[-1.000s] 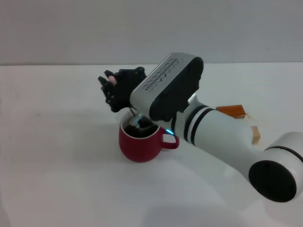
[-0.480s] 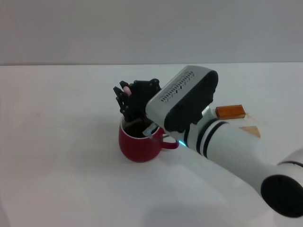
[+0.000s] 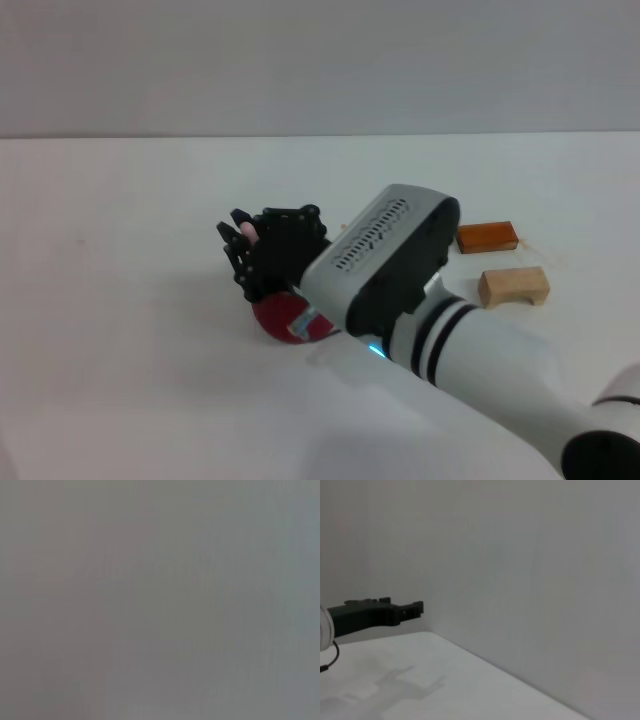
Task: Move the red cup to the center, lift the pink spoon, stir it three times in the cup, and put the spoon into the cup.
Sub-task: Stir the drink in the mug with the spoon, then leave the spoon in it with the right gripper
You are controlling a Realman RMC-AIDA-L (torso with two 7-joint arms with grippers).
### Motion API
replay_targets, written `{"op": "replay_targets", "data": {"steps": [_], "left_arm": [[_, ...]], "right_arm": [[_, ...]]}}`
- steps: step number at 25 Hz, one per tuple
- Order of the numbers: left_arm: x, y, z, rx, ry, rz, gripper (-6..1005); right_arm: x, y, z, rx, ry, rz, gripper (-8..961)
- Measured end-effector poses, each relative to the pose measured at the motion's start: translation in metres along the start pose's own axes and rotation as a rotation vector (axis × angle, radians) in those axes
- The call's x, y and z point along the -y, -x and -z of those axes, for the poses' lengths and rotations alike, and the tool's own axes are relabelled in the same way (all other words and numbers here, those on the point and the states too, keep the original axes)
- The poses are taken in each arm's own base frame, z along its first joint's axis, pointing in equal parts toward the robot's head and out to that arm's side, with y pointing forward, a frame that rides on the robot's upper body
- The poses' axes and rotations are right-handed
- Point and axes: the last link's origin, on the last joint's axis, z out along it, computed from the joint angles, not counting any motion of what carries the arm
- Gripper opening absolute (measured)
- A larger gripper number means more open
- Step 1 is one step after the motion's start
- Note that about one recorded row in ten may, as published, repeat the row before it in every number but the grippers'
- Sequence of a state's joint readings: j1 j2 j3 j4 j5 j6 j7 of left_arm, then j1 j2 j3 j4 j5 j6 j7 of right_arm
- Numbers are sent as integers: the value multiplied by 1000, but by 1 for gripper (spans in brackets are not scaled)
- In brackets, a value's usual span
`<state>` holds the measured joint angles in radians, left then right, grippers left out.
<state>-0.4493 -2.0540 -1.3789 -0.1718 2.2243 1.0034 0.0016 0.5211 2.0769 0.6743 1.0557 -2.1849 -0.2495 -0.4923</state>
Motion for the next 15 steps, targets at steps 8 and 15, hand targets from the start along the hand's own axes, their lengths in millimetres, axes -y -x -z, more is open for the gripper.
{"op": "replay_targets", "data": {"steps": [8, 15], "left_arm": [[0, -1, 0, -4, 0, 0, 802], [-1, -1, -1, -2, 2, 1, 802]], "right_arm": [[14, 13, -16, 32, -14, 40, 130], [40, 11, -17, 20, -81, 37, 130]]}}
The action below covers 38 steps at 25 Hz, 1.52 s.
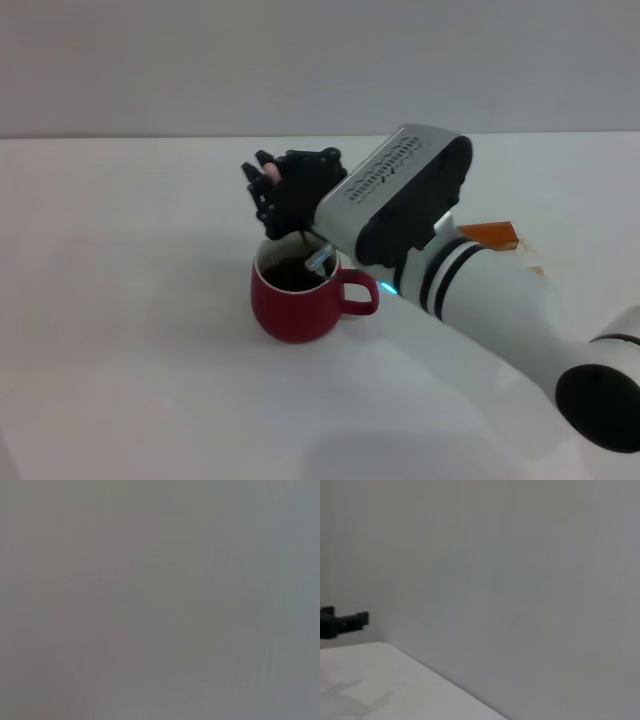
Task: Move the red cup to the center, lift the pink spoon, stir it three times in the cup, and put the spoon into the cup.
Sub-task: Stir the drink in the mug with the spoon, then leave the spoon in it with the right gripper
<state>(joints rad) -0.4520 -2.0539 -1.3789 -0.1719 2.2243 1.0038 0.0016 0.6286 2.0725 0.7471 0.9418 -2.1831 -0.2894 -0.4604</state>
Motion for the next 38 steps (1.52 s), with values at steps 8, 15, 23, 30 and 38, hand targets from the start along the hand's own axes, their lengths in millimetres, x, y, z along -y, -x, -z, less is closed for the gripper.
{"op": "replay_targets", "data": {"steps": [8, 15, 23, 30, 38], "left_arm": [[0, 0, 0, 1, 0, 0, 802], [1, 1, 1, 3, -2, -1, 802], [0, 1, 1, 2, -1, 3, 802], [-1, 1, 1, 0, 0, 6, 802], [0, 1, 1, 1, -1, 6, 802]], "right_arm": [[-11, -11, 17, -17, 10, -34, 130], [-32, 0, 23, 18, 59, -23, 130], [-7, 2, 0, 12, 29, 19, 130], [0, 0, 7, 4, 1, -17, 130], [-23, -2, 21, -2, 49, -41, 130]]}}
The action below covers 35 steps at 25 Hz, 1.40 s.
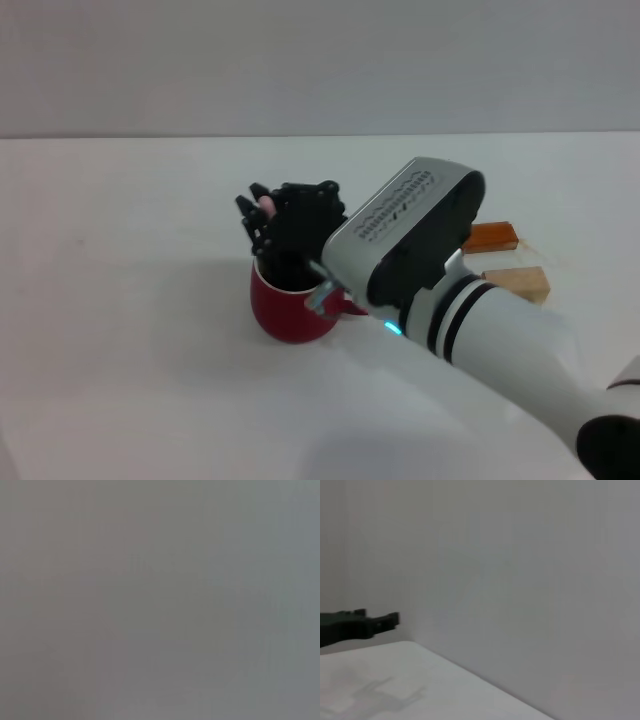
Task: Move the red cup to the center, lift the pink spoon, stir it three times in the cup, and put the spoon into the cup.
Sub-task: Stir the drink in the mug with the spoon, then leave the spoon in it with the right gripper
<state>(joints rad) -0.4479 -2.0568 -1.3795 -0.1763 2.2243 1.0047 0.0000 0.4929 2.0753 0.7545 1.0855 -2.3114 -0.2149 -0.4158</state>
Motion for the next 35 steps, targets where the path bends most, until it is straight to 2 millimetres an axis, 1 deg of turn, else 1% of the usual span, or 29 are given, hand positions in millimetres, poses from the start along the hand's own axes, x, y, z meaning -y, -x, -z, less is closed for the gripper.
{"op": "replay_targets", "data": {"steps": [4, 5, 9, 10, 11, 13, 17, 18, 19, 20, 22, 23, 24, 25, 27, 28, 29, 31, 33, 34, 35], "left_arm": [[1, 0, 0, -1, -2, 0, 802], [1, 0, 0, -2, -2, 1, 802], [0, -1, 0, -4, -1, 3, 802], [0, -1, 0, -5, 0, 4, 802], [0, -1, 0, -5, 0, 4, 802], [-1, -1, -1, -5, 2, 10, 802], [-2, -1, -1, -5, 2, 14, 802], [-2, -1, -1, -5, 3, 14, 802], [-2, -1, -1, -5, 3, 14, 802], [-2, -1, -1, -5, 3, 14, 802], [-1, -1, -1, -4, 2, 14, 802], [0, -1, 0, -3, 0, 14, 802], [0, -1, 0, -3, 0, 14, 802], [0, 0, 0, -3, -1, 14, 802], [0, 0, 0, -3, -2, 14, 802], [0, 0, 0, -4, -1, 13, 802], [0, -1, 0, -5, -1, 14, 802], [0, -1, 0, -5, -1, 14, 802], [0, -1, 0, -6, -1, 14, 802], [0, -1, 0, -6, -1, 14, 802], [0, -1, 0, -6, 0, 14, 802]], "right_arm": [[-1, 5, -6, 10, 14, 24, 130], [1, 9, -13, 15, 18, 42, 130], [7, 13, -21, 25, 12, 58, 130], [14, 13, -24, 24, -2, 61, 130], [14, 13, -24, 24, -2, 61, 130], [25, 13, -25, 17, -29, 51, 130], [30, 9, -19, 6, -48, 27, 130], [29, 5, -12, -1, -54, 5, 130], [29, 5, -12, -1, -54, 5, 130], [24, 3, -7, 0, -51, -11, 130], [22, 4, -5, 3, -47, -16, 130], [12, 4, -1, 10, -28, -21, 130], [12, 4, -1, 10, -28, -21, 130], [3, 6, 0, 17, -5, -17, 130], [-1, 8, -1, 21, 6, -13, 130], [-3, 13, -5, 31, 20, 2, 130], [-2, 17, -10, 36, 27, 24, 130], [0, 18, -13, 36, 26, 31, 130], [7, 18, -17, 31, 10, 38, 130], [7, 18, -17, 31, 10, 38, 130], [16, 18, -18, 27, -13, 35, 130]]}}
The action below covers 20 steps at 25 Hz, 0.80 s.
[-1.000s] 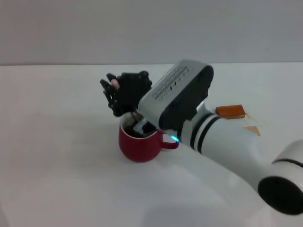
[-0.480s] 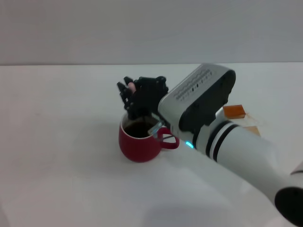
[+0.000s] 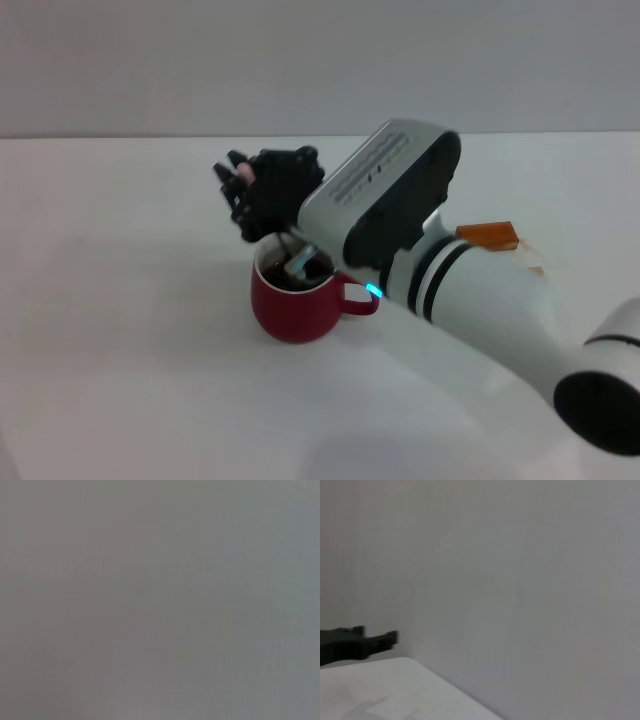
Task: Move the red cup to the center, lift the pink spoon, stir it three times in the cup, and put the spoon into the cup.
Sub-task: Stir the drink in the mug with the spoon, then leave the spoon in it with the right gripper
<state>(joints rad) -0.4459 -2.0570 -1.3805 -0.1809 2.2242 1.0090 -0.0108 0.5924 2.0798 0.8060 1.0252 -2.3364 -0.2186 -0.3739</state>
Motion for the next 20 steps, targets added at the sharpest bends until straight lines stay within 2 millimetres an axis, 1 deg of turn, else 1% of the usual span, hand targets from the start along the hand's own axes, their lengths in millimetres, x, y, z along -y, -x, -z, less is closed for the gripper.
{"op": "replay_targets", "data": {"steps": [1, 3, 6, 8, 9, 10, 11, 15, 20], "left_arm": [[0, 0, 0, 0, 0, 0, 802], [0, 0, 0, 0, 0, 0, 802], [0, 0, 0, 0, 0, 0, 802], [0, 0, 0, -1, 1, 0, 802], [0, 0, 0, -1, 1, 0, 802], [0, 0, 0, -2, 0, 0, 802], [0, 0, 0, -2, 0, 0, 802], [0, 0, 0, -2, 0, 0, 802], [0, -1, 0, -3, 0, 1, 802]], "right_arm": [[0, 0, 0, 0, 0, 0, 130], [8, -5, 5, -12, -27, -18, 130], [8, -7, 10, -11, -34, -33, 130], [1, -9, 15, -13, -23, -37, 130], [1, -9, 15, -13, -23, -37, 130], [-7, -11, 17, -19, -6, -34, 130], [-7, -11, 17, -19, -6, -34, 130], [-24, -14, 18, -22, 41, -24, 130], [-26, -12, 18, -15, 47, -29, 130]]}}
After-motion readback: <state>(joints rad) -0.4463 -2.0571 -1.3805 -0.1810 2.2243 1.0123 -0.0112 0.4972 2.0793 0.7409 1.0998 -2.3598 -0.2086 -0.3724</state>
